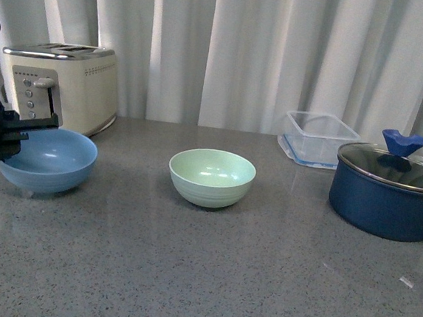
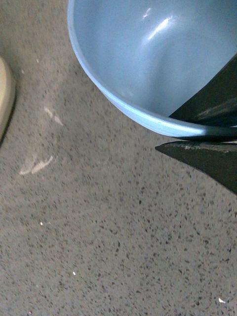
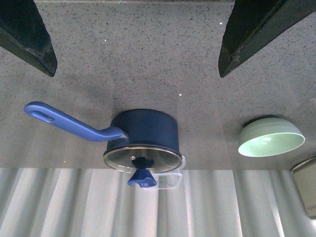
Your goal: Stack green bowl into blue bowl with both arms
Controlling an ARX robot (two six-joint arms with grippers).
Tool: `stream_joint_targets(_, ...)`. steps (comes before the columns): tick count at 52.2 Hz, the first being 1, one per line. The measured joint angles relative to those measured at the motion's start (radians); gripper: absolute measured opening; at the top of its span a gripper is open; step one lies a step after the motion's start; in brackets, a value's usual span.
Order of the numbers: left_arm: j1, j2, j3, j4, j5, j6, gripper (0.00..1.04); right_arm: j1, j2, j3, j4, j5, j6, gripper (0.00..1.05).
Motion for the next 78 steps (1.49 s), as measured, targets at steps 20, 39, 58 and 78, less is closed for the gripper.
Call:
stream_joint_targets(20,-0.103,-0.003,0.090,-0.032,-0.009,-0.031,0.05,0.000,0.000,0.000,0.000,0.000,0.000,0.95)
stream_joint_targets(39,-0.170,0.096,0.165,-0.043,-0.039,-0.042,0.05,0.000,0.000,0.000,0.000,0.000,0.000,0.95)
stream_joint_targets(58,-0.187,0.152,0.198,-0.053,-0.053,-0.048,0.05,0.000,0.000,0.000,0.000,0.000,0.000,0.95)
stream_joint_targets(78,-0.190,0.180,0.220,-0.058,-0.062,-0.061,0.22,0.000,0.000,0.000,0.000,0.000,0.000,0.95)
